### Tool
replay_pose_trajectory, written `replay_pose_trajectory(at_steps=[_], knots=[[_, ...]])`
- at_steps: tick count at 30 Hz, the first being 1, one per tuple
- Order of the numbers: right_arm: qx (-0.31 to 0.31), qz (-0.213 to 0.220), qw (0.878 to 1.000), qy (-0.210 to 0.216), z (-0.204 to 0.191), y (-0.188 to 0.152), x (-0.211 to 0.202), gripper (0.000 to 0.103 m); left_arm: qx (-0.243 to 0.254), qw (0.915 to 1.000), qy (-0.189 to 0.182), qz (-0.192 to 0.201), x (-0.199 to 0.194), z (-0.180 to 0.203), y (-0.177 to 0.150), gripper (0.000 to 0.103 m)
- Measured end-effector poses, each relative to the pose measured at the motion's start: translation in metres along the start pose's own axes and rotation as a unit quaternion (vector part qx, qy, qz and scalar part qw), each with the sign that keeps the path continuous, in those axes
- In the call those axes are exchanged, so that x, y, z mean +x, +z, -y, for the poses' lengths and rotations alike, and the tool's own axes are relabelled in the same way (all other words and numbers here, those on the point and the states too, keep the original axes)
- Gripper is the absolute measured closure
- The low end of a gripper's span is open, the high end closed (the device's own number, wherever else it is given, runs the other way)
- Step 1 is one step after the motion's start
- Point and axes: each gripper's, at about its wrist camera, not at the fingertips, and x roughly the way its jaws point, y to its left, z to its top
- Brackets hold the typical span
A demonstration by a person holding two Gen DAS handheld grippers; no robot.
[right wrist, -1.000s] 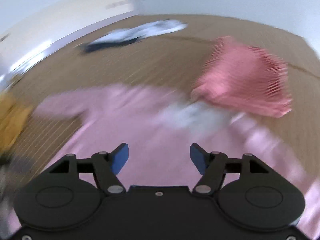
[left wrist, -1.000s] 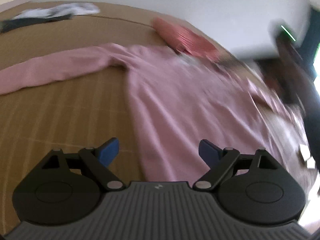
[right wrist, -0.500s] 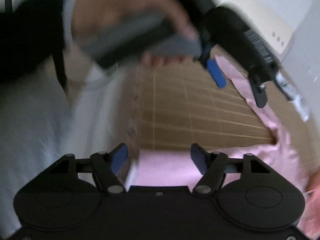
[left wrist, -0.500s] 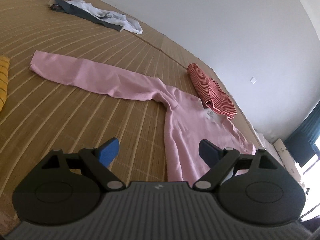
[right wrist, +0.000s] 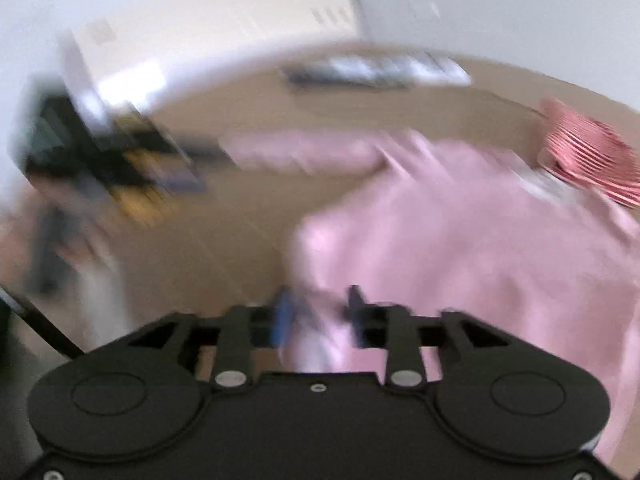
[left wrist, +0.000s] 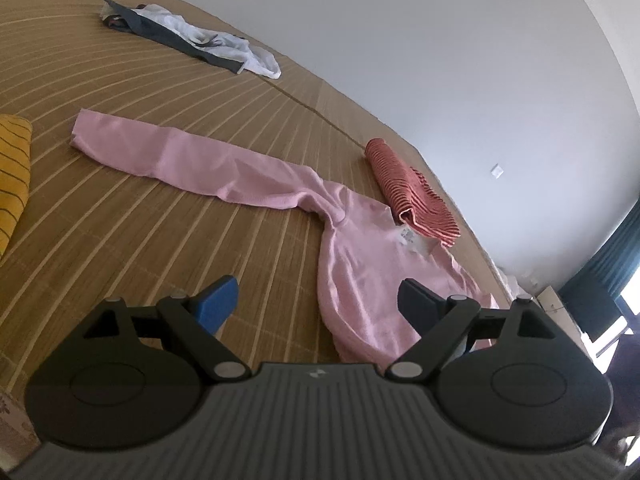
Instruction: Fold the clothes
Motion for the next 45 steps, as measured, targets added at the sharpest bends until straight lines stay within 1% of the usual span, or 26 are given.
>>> replay_pose_trajectory(at_steps=[1,2,3,5,8,10,11,12,15,17,19,20,22,23,25,28,30,32,34,35,36,38,40,42,43,45], knots=[[-0.022,-0.012,0.999,-0.028,-0.002,-0.005,0.005,0.065,0.000,1.0000,0.001,-0.001,0.000,0.000,-0.001,0.013],[-0.041,-0.017,0.998,-0.043,-0.004,-0.008,0.007,0.065,0.000,1.0000,0.002,-0.002,0.001,0.000,-0.001,0.013],[-0.053,-0.018,0.997,-0.046,-0.008,-0.009,0.007,0.065,-0.001,1.0000,0.001,-0.004,0.001,0.000,-0.001,0.013],[-0.068,-0.014,0.997,-0.035,-0.014,-0.008,0.003,0.063,-0.001,1.0000,0.002,-0.006,0.002,0.000,-0.002,0.013],[-0.095,0.002,0.995,-0.017,-0.024,-0.014,-0.015,0.047,0.000,0.9999,0.004,-0.011,0.005,0.001,-0.002,0.013],[-0.118,-0.004,0.993,-0.015,-0.034,-0.015,-0.010,0.047,0.002,0.9999,0.004,-0.015,0.006,0.001,-0.003,0.013],[-0.134,-0.013,0.991,-0.014,-0.039,-0.018,-0.007,0.048,0.005,0.9999,0.003,-0.015,0.007,0.002,-0.003,0.013],[-0.144,-0.025,0.989,-0.016,-0.042,-0.023,-0.005,0.054,0.006,0.9999,0.003,-0.016,0.007,0.003,-0.004,0.013],[-0.163,-0.058,0.985,-0.020,-0.047,-0.036,0.006,0.067,0.008,0.9998,0.005,-0.017,0.007,0.003,-0.005,0.013],[-0.154,-0.071,0.985,-0.028,-0.042,-0.040,0.016,0.069,0.010,0.9998,0.005,-0.018,0.007,0.004,-0.005,0.013],[-0.136,-0.076,0.987,-0.032,-0.035,-0.042,0.021,0.069,0.009,0.9998,0.004,-0.019,0.007,0.004,-0.005,0.013],[-0.124,-0.077,0.989,-0.029,-0.031,-0.042,0.023,0.071,0.009,0.9998,0.005,-0.019,0.007,0.004,-0.006,0.013],[-0.109,-0.076,0.991,-0.028,-0.026,-0.044,0.023,0.083,0.017,0.9995,-0.006,-0.028,0.007,-0.009,0.002,0.013],[-0.106,-0.074,0.991,-0.031,-0.024,-0.044,0.021,0.094,0.016,0.9995,-0.005,-0.027,0.007,-0.009,0.002,0.013],[-0.090,-0.066,0.993,-0.028,-0.020,-0.041,0.013,0.095,0.013,0.9996,-0.005,-0.026,0.007,-0.010,0.002,0.013],[-0.054,-0.033,0.998,0.000,-0.015,-0.035,-0.004,0.095,0.008,0.9998,-0.006,-0.017,0.003,-0.012,0.005,0.013],[-0.015,-0.008,0.998,0.061,-0.012,-0.028,-0.014,0.095,0.001,1.0000,-0.008,-0.006,-0.003,-0.015,0.009,0.013],[0.006,0.007,0.992,0.125,-0.021,-0.021,-0.014,0.095,-0.006,0.9999,-0.007,0.008,-0.011,-0.018,0.012,0.013],[0.009,0.009,0.985,0.171,-0.038,-0.016,0.000,0.095,-0.014,0.9998,-0.004,0.016,-0.017,-0.021,0.014,0.012],[0.003,0.001,0.981,0.192,-0.049,-0.015,0.011,0.095,-0.016,0.9997,-0.002,0.018,-0.019,-0.023,0.014,0.012],[-0.005,-0.007,0.979,0.203,-0.061,-0.016,0.022,0.095,-0.019,0.9996,-0.001,0.019,-0.021,-0.024,0.015,0.012],[-0.022,-0.026,0.978,0.205,-0.082,-0.019,0.043,0.094,-0.021,0.9996,0.004,0.019,-0.023,-0.026,0.015,0.012],[-0.018,-0.039,0.973,0.226,-0.092,-0.021,0.052,0.088,-0.019,0.9997,0.004,0.016,-0.023,-0.027,0.015,0.012],[-0.008,-0.040,0.966,0.256,-0.092,-0.020,0.049,0.075,-0.014,0.9998,0.005,0.012,-0.023,-0.025,0.015,0.012],[-0.010,-0.034,0.966,0.258,-0.089,-0.018,0.044,0.072,-0.011,0.9999,0.005,0.010,-0.022,-0.023,0.015,0.012],[-0.027,-0.018,0.975,0.220,-0.078,-0.013,0.031,0.067,-0.003,1.0000,-0.002,0.001,-0.018,-0.019,0.013,0.012]])
